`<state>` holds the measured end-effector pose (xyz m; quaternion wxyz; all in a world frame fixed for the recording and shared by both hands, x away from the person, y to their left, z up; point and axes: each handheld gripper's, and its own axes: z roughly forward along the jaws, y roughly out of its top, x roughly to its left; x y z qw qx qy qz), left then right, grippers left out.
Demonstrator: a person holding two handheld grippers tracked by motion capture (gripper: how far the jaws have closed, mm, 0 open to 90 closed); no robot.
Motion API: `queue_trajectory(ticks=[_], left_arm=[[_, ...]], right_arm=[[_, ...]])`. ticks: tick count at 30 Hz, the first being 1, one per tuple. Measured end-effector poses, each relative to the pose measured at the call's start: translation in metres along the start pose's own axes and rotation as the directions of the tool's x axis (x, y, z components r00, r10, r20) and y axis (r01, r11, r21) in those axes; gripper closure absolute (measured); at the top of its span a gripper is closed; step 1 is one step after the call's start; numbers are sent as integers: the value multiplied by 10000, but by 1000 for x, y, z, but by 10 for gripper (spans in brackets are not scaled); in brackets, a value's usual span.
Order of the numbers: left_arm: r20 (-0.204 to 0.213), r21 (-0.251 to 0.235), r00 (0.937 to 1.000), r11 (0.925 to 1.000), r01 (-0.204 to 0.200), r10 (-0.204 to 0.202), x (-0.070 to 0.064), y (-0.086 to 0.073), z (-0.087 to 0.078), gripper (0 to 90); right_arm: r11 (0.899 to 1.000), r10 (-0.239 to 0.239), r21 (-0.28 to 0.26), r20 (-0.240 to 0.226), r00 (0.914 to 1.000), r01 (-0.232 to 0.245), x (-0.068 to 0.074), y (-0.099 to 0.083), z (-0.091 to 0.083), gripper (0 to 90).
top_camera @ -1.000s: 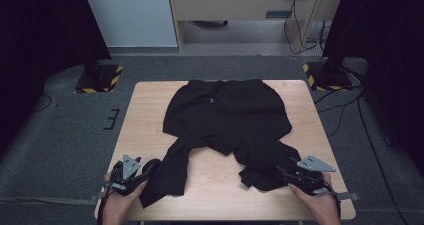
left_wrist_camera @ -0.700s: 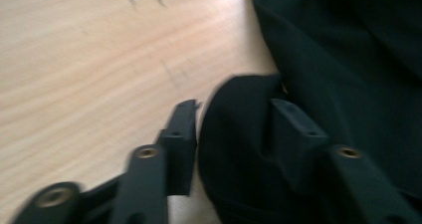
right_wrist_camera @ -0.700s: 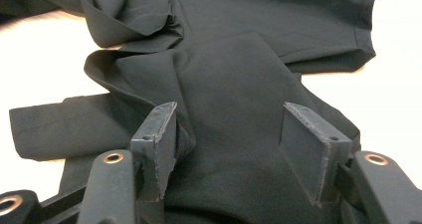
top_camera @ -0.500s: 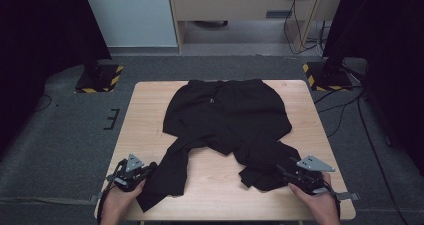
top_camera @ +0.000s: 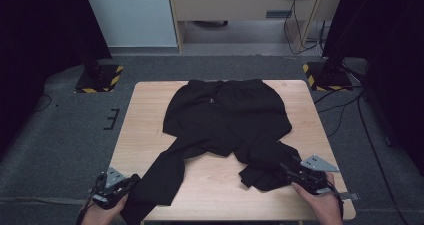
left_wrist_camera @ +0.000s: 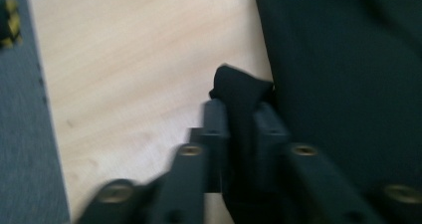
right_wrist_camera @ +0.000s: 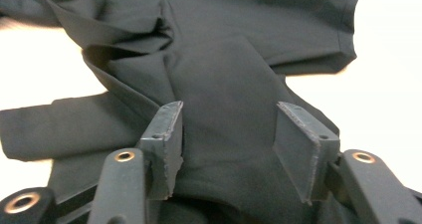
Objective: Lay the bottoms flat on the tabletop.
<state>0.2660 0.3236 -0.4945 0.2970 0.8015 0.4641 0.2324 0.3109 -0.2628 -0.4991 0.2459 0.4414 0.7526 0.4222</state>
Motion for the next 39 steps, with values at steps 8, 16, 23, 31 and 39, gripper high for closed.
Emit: queue_trajectory(ticks=[8, 16, 23, 31, 39], left_arm=[[940, -926, 9954, 9954, 244, -156, -1, 49, 55, 380], [1276, -85, 9917, 9998, 182, -170, -1, 57, 99, 464], [1793, 241, 9837, 9995, -192, 146, -9, 50, 84, 778], [1861, 531, 9821, 9978, -400, 295, -17, 35, 50, 884], [1374, -444, 9901, 9988, -209, 268, -13, 36, 47, 772]], right_arm=[[9987, 1, -509, -700, 9975, -37, 4, 24, 1, 622], [9922, 59, 1238, 513, 9987, -122, -19, 9, 51, 346], [9839, 1073, 1431, 85, 9942, -1074, -36, 12, 75, 446], [9805, 596, 1900, -458, 9972, -498, -29, 13, 77, 840], [9839, 879, 1606, -554, 9946, -780, -34, 11, 69, 776]])
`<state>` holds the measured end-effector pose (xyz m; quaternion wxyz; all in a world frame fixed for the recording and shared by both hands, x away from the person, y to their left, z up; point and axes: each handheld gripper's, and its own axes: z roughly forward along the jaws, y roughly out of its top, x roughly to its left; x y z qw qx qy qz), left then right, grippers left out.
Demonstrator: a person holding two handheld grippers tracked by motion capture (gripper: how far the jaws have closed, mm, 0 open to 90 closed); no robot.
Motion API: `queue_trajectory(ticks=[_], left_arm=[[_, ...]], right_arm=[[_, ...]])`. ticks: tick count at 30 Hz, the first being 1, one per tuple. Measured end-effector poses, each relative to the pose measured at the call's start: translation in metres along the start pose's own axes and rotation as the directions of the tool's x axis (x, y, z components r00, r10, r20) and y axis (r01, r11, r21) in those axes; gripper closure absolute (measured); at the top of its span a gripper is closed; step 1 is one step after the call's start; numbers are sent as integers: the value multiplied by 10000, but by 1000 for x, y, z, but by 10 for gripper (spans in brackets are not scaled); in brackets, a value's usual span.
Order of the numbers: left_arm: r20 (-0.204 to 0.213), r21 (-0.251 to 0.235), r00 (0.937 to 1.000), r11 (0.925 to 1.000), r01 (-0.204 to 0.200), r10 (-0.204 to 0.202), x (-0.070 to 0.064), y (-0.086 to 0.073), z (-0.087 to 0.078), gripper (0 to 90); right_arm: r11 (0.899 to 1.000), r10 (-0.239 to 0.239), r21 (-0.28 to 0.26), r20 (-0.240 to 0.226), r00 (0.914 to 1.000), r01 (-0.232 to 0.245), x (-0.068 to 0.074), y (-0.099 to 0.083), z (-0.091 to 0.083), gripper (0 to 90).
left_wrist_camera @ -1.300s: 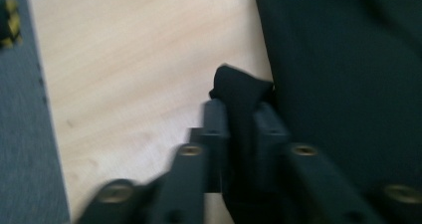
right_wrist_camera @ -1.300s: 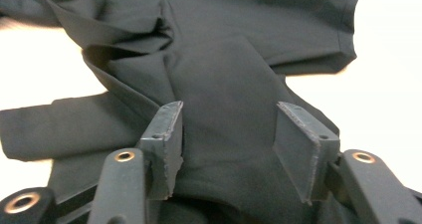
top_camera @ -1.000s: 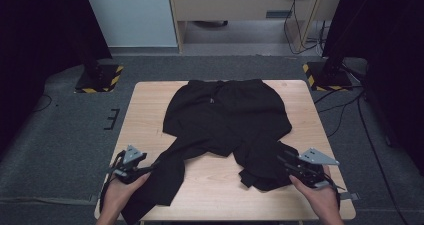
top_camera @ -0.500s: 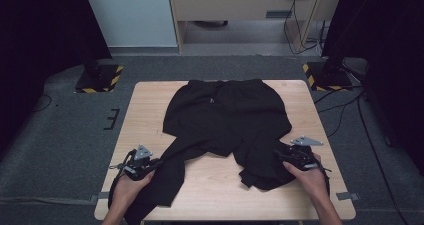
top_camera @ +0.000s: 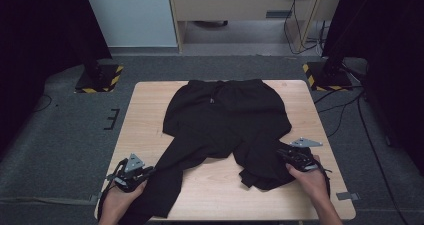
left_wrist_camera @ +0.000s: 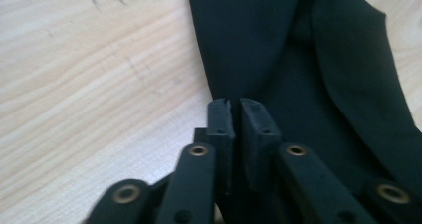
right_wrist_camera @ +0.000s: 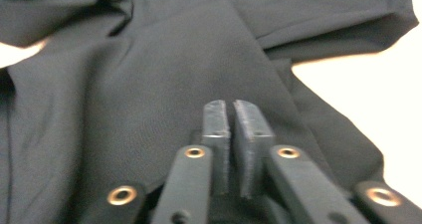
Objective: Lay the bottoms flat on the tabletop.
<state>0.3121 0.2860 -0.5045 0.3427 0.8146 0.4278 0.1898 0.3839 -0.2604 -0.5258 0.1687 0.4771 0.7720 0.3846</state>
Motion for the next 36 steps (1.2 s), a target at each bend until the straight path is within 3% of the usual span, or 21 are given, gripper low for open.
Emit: queue_trajectory(ticks=[1, 2, 4, 6, 7, 9, 11, 13, 15, 18, 22, 24, 25, 27, 31, 32, 35, 36], left_arm=[[0, 0, 10000, 10000, 0, 0, 0, 0, 0, 746], [-44, -172, 10000, 9998, 37, -38, 1, 0, 0, 725], [-115, -344, 9998, 9993, 165, -169, 1, 5, 8, 632], [-410, -321, 9991, 9995, 63, -76, 2, 10, 19, 525], [-410, -321, 9991, 9995, 63, -76, 2, 10, 19, 504], [-56, -68, 9990, 9990, 445, -445, 5, 16, 37, 442], [-94, 268, 9993, 9990, 370, -367, 3, 15, 45, 435], [59, 178, 9990, 9989, 440, -441, 3, 12, 45, 480], [130, 204, 9991, 9990, 407, -410, 3, 12, 44, 542], [399, 381, 9989, 9990, 222, -237, -1, 10, 38, 718], [782, 722, 9969, 9973, -96, 40, -9, 7, 30, 863], [901, 810, 9958, 9965, -220, 147, -14, 4, 25, 873], [901, 810, 9958, 9965, -220, 147, -14, 4, 25, 875], [947, 863, 9954, 9960, -229, 147, -17, 2, 22, 877], [1038, 779, 9946, 9969, -108, 27, -17, 2, 18, 859], [995, 687, 9950, 9975, -159, 91, -18, 3, 18, 827], [636, 310, 9978, 9993, -186, 166, -21, 6, 18, 624], [357, -237, 9993, 9997, -94, 102, -20, 13, 19, 539]], right_arm=[[10000, 0, 0, 0, 10000, 0, 0, 0, 0, 776], [9995, 200, -258, 89, 9998, -198, -4, 0, -8, 647], [9993, 184, -320, 88, 9998, -181, -9, -2, -16, 525], [9997, -29, -247, 388, 9992, 38, -12, -5, -24, 419], [9997, -29, -247, 388, 9992, 38, -12, -5, -24, 419], [9999, 42, -137, 591, 9982, -34, -21, -13, -27, 296], [9991, 397, -178, 447, 9982, -390, -27, -16, -26, 251], [9987, 483, -190, 245, 9985, -478, -29, -18, -24, 237], [9988, 482, -106, 194, 9986, -480, -30, -19, -23, 239], [9997, 219, 70, 183, 9996, -220, -27, -19, -15, 336], [9996, -266, 100, 209, 9994, 264, -24, -19, -15, 661], [9983, -525, 255, 110, 9986, 522, -21, -20, -18, 770], [9983, -525, 255, 110, 9986, 522, -21, -20, -18, 770], [9974, -591, 409, -7, 9983, 591, -19, -23, -24, 841], [9941, -850, 676, -11, 9964, 848, -17, -35, -44, 855], [9950, -694, 718, -70, 9976, 697, -18, -42, -57, 854], [9959, -593, 659, -301, 9978, 612, -18, -47, -68, 816], [9980, -566, 264, -329, 9979, 575, -17, -46, -77, 689]])
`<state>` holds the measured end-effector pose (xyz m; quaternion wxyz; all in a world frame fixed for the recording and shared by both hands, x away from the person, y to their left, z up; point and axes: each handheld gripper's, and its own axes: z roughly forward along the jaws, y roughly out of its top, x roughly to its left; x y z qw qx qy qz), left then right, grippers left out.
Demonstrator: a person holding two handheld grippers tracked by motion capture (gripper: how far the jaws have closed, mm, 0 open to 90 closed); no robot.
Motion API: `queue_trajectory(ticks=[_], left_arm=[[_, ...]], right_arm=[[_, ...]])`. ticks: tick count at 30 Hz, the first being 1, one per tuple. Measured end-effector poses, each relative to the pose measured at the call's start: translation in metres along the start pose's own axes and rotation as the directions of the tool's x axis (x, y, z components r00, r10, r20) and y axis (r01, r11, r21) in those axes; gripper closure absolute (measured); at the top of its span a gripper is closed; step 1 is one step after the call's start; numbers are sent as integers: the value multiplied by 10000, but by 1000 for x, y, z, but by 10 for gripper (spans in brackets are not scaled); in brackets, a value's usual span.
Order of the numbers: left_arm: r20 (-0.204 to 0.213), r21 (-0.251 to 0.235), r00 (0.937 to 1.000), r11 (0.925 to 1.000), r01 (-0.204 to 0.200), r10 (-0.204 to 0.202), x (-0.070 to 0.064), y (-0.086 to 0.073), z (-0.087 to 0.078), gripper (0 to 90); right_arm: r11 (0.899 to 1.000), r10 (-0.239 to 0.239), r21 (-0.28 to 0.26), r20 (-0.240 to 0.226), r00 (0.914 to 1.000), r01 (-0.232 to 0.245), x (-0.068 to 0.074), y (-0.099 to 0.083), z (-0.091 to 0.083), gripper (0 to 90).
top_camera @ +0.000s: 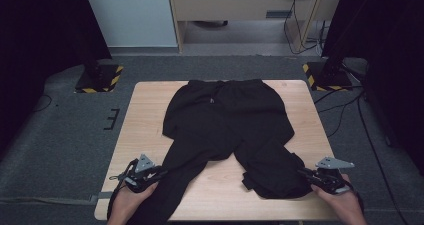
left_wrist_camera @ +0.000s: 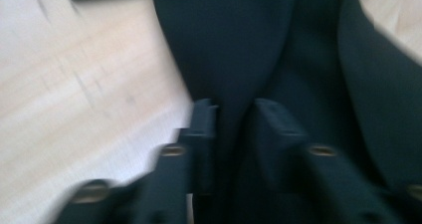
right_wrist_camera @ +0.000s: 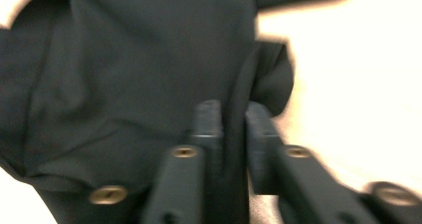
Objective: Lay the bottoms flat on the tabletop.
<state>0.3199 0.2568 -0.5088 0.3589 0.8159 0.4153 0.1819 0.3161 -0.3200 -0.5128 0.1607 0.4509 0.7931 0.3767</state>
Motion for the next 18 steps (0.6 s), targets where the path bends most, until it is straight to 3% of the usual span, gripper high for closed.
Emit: queue_trajectory(ticks=[2, 3, 4, 6, 7, 8, 10, 11, 12, 13, 14, 16, 17, 18], left_arm=[[-43, -149, 10000, 9999, 54, -55, 2, 5, 2, 466], [-98, -258, 9998, 9996, 147, -150, 4, 10, 6, 424], [-259, -245, 9996, 9996, 124, -131, 8, 21, 16, 390], [-314, -185, 9994, 9998, 107, -113, 11, 26, 22, 373], [-148, -156, 9995, 9995, 269, -271, 15, 36, 37, 331], [-70, -70, 9995, 9995, 298, -299, 17, 41, 45, 323], [-101, 37, 9996, 9996, 275, -274, 18, 45, 52, 320], [-126, 239, 9991, 9989, 397, -394, 18, 53, 66, 321], [-126, 239, 9991, 9989, 397, -394, 18, 53, 66, 323], [-149, 305, 9991, 9988, 393, -388, 17, 56, 71, 323], [-63, 478, 9995, 9983, 324, -322, 14, 61, 81, 355], [-10, 653, 9996, 9974, 294, -294, 12, 62, 85, 364], [26, 845, 9998, 9963, 179, -182, 8, 65, 94, 368], [26, 845, 9998, 9963, 179, -182, 8, 65, 94, 369]], right_arm=[[9997, 16, -256, 55, 10000, -14, 0, 4, -3, 637], [9990, -22, -445, 135, 9999, 28, -1, 9, -5, 569], [9977, -101, -666, 412, 9991, 128, -3, 23, -1, 431], [9974, -100, -704, 527, 9986, 137, -4, 31, 3, 390], [9966, 49, -819, 567, 9984, -2, -8, 45, 17, 319], [9969, 215, -769, 462, 9987, -179, -10, 51, 25, 305], [9971, 366, -683, 385, 9986, -339, -12, 57, 34, 290], [9987, 330, -404, 503, 9982, -309, -14, 67, 50, 328], [9992, 159, -371, 805, 9966, -130, -14, 71, 57, 371], [9992, 159, -371, 805, 9966, -130, -14, 71, 57, 371], [9997, 214, -141, 526, 9984, -207, -14, 75, 70, 431], [9998, 161, 71, 435, 9989, -164, -12, 77, 76, 442], [9993, -99, 365, 280, 9996, 88, -7, 79, 84, 507], [9993, -99, 365, 280, 9996, 88, -7, 79, 84, 507]])
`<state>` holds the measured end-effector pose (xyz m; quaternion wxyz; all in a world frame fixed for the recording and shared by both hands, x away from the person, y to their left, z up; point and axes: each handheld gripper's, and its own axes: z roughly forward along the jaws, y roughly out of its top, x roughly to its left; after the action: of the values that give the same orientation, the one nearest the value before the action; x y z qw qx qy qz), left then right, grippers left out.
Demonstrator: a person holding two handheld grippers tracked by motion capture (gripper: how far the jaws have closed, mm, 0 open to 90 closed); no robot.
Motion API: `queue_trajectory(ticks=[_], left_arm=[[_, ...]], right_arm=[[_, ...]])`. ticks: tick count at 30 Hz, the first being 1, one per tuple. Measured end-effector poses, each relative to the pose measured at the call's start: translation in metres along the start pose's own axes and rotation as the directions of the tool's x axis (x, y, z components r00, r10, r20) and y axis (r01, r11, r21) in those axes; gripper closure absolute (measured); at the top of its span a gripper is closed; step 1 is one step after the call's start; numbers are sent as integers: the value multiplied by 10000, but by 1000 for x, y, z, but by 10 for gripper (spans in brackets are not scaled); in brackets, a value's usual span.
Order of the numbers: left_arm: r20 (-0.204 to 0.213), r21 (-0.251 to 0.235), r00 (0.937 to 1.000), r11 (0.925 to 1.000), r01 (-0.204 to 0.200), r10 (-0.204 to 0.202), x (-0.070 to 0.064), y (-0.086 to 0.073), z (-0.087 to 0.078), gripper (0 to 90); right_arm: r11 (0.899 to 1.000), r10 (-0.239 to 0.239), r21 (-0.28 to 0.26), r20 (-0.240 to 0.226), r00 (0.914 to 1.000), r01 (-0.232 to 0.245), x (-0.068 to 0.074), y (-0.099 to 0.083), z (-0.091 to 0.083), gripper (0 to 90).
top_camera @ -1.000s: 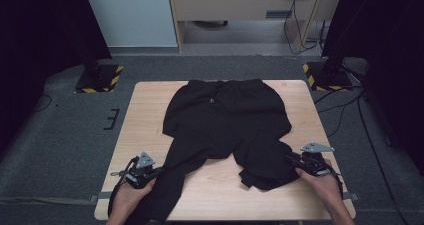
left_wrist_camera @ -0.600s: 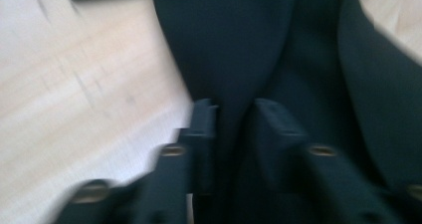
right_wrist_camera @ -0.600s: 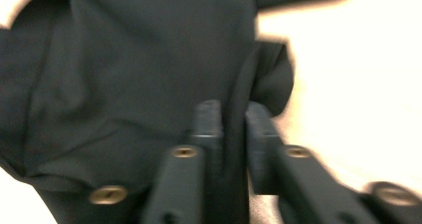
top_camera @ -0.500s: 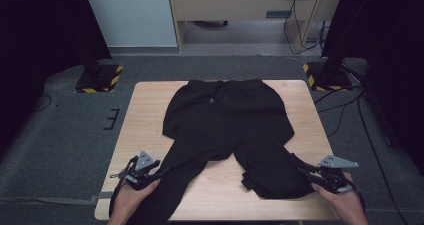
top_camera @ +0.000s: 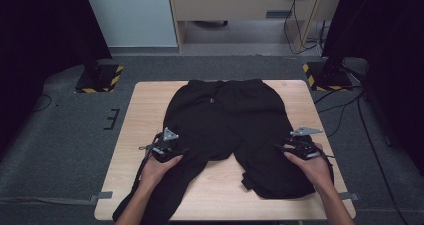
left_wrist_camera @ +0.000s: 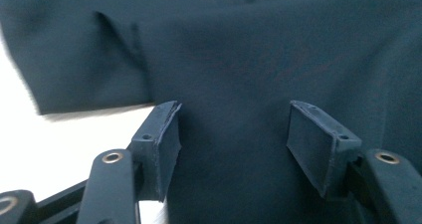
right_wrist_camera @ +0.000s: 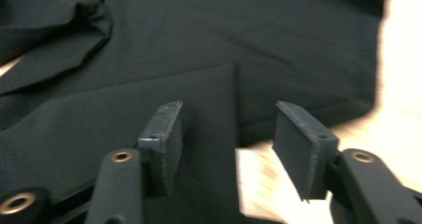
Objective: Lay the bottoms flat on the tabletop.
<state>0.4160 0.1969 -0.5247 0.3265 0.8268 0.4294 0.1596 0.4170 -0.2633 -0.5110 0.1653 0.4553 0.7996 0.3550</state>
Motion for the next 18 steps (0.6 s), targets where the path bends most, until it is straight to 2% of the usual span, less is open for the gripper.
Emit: queue_trajectory(ticks=[1, 3, 4, 5, 7, 8, 9, 11, 12, 13, 14, 18], left_arm=[[-30, -64, 10000, 10000, 59, -60, -1, 2, 2, 369], [81, -116, 9999, 9999, 67, -66, -4, 4, 3, 489], [-156, 1, 9998, 10000, -81, 81, -6, 5, 2, 533], [-196, 72, 9997, 9999, -152, 154, -8, 5, 1, 626], [-113, 229, 9999, 9997, -81, 84, -10, 5, -3, 778], [-49, 42, 10000, 10000, -25, 25, -11, 3, -11, 861], [-49, 42, 10000, 10000, -25, 25, -11, 3, -11, 870], [-70, -237, 10000, 9997, 55, -57, -12, 0, -21, 872], [-23, -407, 9999, 9991, 126, -127, -12, -2, -27, 874], [-11, -446, 9999, 9989, 119, -120, -12, -3, -31, 874], [3, -571, 10000, 9984, 43, -43, -14, -6, -42, 875], [84, -560, 10000, 9984, 49, -44, -14, -13, -53, 876]], right_arm=[[9997, -172, 158, -72, 9998, 173, 2, 1, 3, 617], [9980, -412, 474, -90, 9991, 416, 7, 3, 7, 795], [9977, -469, 476, -186, 9987, 478, 9, 4, 6, 862], [9983, -505, 284, -289, 9983, 513, 9, 5, 3, 889], [9993, -387, -18, -347, 9986, 387, 10, 7, -7, 896], [9986, -335, -417, -384, 9987, 319, 9, 8, -24, 897], [9986, -335, -417, -384, 9987, 319, 9, 8, -24, 897], [9955, -157, -945, -479, 9987, 111, 6, 5, -43, 898], [9929, -158, -1187, -383, 9991, 112, 3, -1, -62, 897], [9929, -158, -1187, -383, 9991, 112, 3, -1, -62, 897], [9918, -337, -1237, -227, 9992, 306, 2, -9, -74, 897], [9914, -115, -1308, -484, 9988, 51, 2, -29, -84, 897]])
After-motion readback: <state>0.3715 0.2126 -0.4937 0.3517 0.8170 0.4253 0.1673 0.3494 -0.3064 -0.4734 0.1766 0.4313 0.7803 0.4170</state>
